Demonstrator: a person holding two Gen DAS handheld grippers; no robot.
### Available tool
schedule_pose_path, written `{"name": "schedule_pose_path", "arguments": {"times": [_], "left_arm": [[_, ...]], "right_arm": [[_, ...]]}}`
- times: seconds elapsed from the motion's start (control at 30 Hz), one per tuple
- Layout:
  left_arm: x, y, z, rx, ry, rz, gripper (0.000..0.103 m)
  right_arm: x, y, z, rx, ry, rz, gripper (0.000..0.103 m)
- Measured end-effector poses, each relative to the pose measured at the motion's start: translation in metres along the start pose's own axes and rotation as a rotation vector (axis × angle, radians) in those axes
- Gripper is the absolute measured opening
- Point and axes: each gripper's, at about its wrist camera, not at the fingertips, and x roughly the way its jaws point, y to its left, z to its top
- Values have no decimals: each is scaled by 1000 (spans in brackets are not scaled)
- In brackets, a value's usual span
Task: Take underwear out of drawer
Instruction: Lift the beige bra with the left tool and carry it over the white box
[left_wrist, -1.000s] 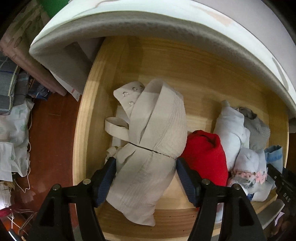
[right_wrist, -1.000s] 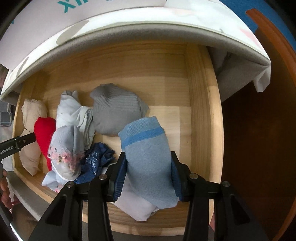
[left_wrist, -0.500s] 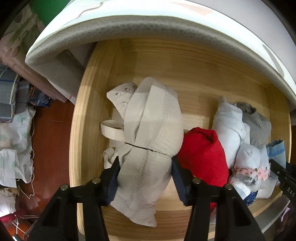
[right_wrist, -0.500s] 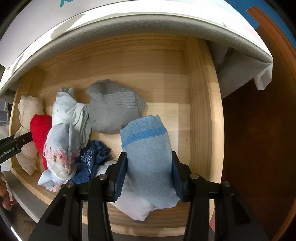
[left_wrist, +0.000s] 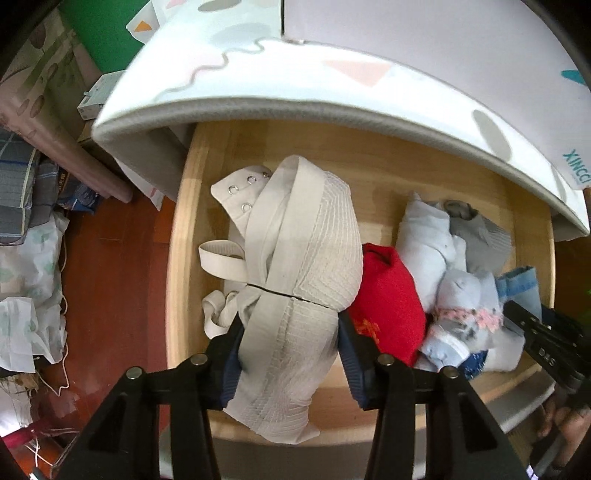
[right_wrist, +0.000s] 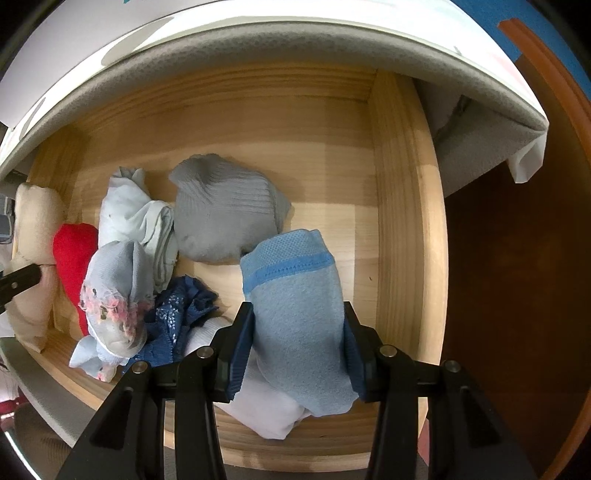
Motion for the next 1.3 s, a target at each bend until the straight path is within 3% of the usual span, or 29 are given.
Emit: {"name": "schedule_pose_path", "arguments": {"times": [0.33,0.53,0.9,1.1,1.3], "left_arm": [[-51,-12,-9,57,26,-16,47],[-85,-11,-23,110,-28,-7,47],[-193,-6,-22,132,-370,-47,47],[-251,-9,1,107,-566,-65,47],[-281,-28,47,112,-681,-71,47]], "right_arm": [[3,-2,2,4,4,4,43],[2,-4,1,4,6,6,43],[4,0,-1,-5,3,-14,43],[4,7,-4,-10,3,-27,43],[6,11,-5,-12,2,-30,43]]}}
